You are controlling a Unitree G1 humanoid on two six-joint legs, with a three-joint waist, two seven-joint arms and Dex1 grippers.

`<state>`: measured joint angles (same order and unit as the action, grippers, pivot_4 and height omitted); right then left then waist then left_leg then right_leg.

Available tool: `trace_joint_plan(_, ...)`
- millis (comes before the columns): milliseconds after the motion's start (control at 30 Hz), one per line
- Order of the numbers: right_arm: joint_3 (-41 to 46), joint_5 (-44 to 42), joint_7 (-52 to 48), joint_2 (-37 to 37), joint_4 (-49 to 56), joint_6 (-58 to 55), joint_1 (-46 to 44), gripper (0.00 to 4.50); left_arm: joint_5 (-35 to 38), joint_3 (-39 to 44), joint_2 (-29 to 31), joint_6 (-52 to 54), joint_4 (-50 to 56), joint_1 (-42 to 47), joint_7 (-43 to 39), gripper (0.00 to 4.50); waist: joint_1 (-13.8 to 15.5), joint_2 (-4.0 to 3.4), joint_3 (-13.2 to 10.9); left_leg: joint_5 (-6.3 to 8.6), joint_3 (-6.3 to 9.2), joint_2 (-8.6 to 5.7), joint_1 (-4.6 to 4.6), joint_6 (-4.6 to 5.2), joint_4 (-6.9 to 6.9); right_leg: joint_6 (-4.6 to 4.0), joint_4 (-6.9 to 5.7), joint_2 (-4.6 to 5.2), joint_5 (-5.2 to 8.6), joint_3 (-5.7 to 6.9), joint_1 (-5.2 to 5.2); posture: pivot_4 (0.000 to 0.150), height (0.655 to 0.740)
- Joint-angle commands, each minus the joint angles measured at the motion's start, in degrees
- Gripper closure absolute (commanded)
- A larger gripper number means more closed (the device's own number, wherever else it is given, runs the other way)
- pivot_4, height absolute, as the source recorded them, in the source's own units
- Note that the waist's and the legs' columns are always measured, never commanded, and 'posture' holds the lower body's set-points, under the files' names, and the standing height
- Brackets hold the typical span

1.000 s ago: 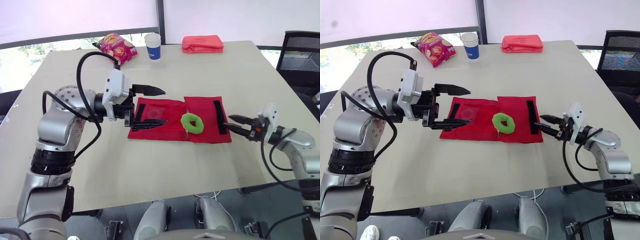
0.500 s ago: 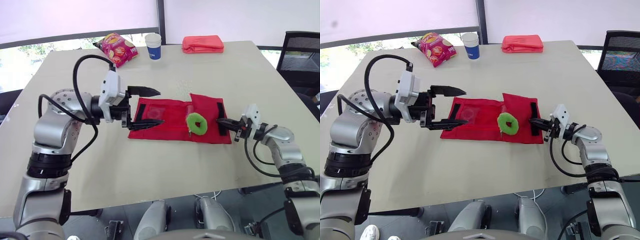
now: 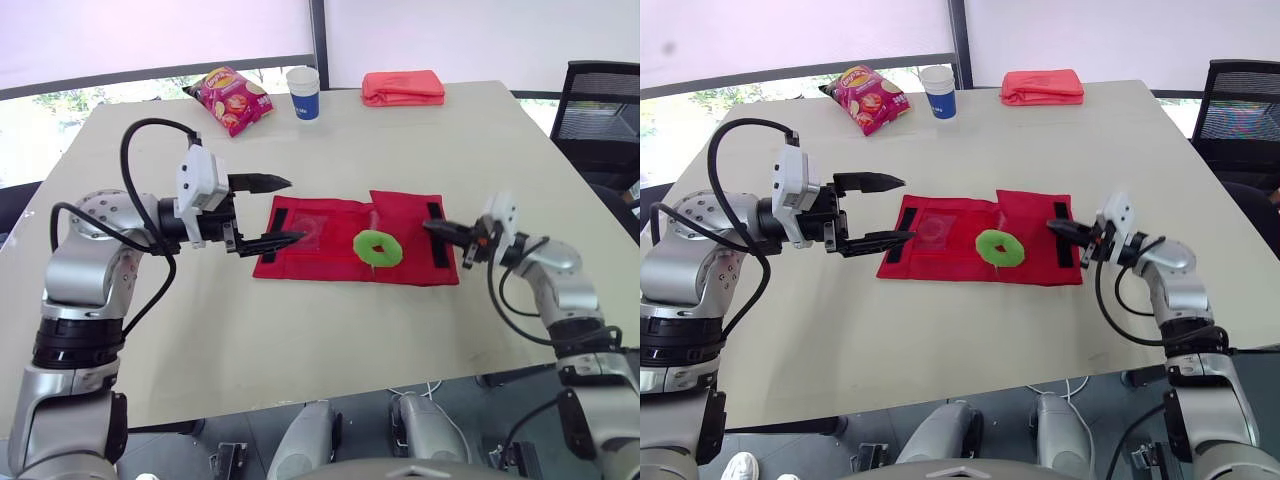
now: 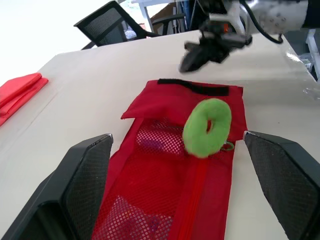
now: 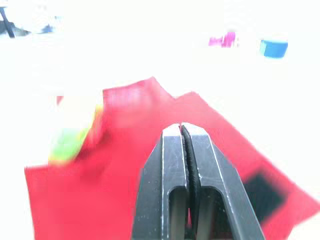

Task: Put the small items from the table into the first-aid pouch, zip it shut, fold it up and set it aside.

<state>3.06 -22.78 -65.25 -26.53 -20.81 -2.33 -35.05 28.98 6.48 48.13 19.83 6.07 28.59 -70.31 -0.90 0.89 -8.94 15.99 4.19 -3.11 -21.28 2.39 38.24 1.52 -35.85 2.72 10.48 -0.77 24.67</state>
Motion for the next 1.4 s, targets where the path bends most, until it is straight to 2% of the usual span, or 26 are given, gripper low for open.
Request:
trace_joint_plan(33, -1.2, 2.5, 1.6, 0.2, -0.5, 0.9, -2.3, 4.43, 0.8, 1.1, 0.3, -0.3, 1.2, 0.8, 0.2, 0.0, 0.0, 0.0, 0.0, 0.0, 0.01, 0.0, 0.0, 0.0, 0.0, 0.0, 0.0, -0.01, 0.0, 0.02, 0.0, 0.15, 0.7395)
trace_joint_plan(200, -6.7, 10.5, 5.3, 2.7, -7.4, 4.0, -4.2, 4.43, 0.7, 0.5, -0.1, -0.5, 0.8, 1.6, 0.2, 0.0, 0.0, 0.01, 0.0, 0.0, 0.0, -0.02, 0.0, -0.02, -0.02, -0.01, 0.0, -0.03, 0.0, 0.02, 0.0, 0.15, 0.7395)
trace_joint_plan(400, -11.2, 17.9, 10.1, 4.3, -12.1, 5.6, -2.1, 4.43, 0.7, 1.0, 0.1, -0.4, 0.9, 0.9, 0.4, 0.0, 0.0, 0.08, 0.1, 0.0, 0.0, -0.05, 0.01, -0.03, -0.02, -0.01, -0.01, -0.03, 0.0, 0.0, 0.0, 0.15, 0.7395)
trace_joint_plan(600, -12.0, 19.8, 13.6, 4.5, -13.3, 4.4, -1.0, 4.43, 0.5, 1.6, 0.3, -0.2, 0.9, -0.3, 1.3, 0.0, 0.0, 0.08, 0.1, 0.02, 0.0, -0.04, 0.55, -0.01, -0.09, -0.01, 0.01, -0.06, 0.02, 0.01, -0.47, 0.15, 0.7395)
trace_joint_plan(833, -12.5, 19.7, 13.3, 4.3, -12.6, 4.5, -0.3, 4.43, 1.1, 2.2, 0.2, 1.1, 0.9, -0.7, 2.8, 0.0, 0.0, 0.17, 0.1, 0.06, 0.08, -0.04, 0.64, 0.04, -0.09, -0.01, 0.03, -0.15, 0.02, 0.05, -0.6, 0.15, 0.7395)
trace_joint_plan(900, -12.5, 19.6, 13.3, 4.3, -12.4, 4.4, -0.1, 4.43, 1.1, 2.6, 0.2, 3.2, 0.7, -0.9, 4.8, 0.0, 0.0, 0.16, 0.1, 0.06, 0.08, -0.04, 0.64, 0.04, -0.09, -0.01, 0.03, -0.15, 0.02, 0.05, -0.6, 0.15, 0.7395)
trace_joint_plan(1033, -12.4, 19.3, 13.0, 4.0, -11.4, 4.3, 0.5, 4.43, -1.4, 3.2, -0.6, 10.8, -1.8, -4.4, 13.9, 0.0, -0.1, 0.13, 0.2, 0.07, 0.09, -0.04, 0.64, 0.04, -0.09, -0.01, 0.03, -0.15, 0.02, 0.05, -0.6, 0.15, 0.7395)
trace_joint_plan(1200, -12.4, 19.1, 13.2, 4.0, -10.2, 3.9, 1.4, 4.43, 1.8, 8.8, -8.0, 22.4, -4.8, -6.2, 28.6, 0.0, 0.2, 0.15, 0.2, 0.14, 0.2, -0.08, 0.69, 0.11, -0.09, 0.01, 0.05, -0.11, 0.03, 0.1, -0.7, 0.15, 0.7395)
trace_joint_plan(1300, -12.5, 19.0, 13.2, 4.1, -9.6, 3.6, 1.9, 4.43, 2.3, 9.8, -9.9, 26.6, -6.1, -5.7, 31.8, 0.0, 0.1, 0.2, 0.2, 0.1, 0.36, -0.07, 0.68, -0.12, -0.07, 0.01, 0.07, -0.04, 0.03, 0.1, -0.73, 0.15, 0.7395)
trace_joint_plan(1400, -12.7, 19.0, 13.1, 4.1, -9.2, 3.6, 2.1, 4.43, 3.3, 9.5, -11.6, 35.4, -6.4, -4.7, 36.7, 0.0, 0.1, 0.2, 0.2, 0.11, 0.37, -0.07, 0.69, -0.16, -0.08, 0.0, 0.06, -0.03, 0.03, 0.09, -0.73, 0.15, 0.7395)
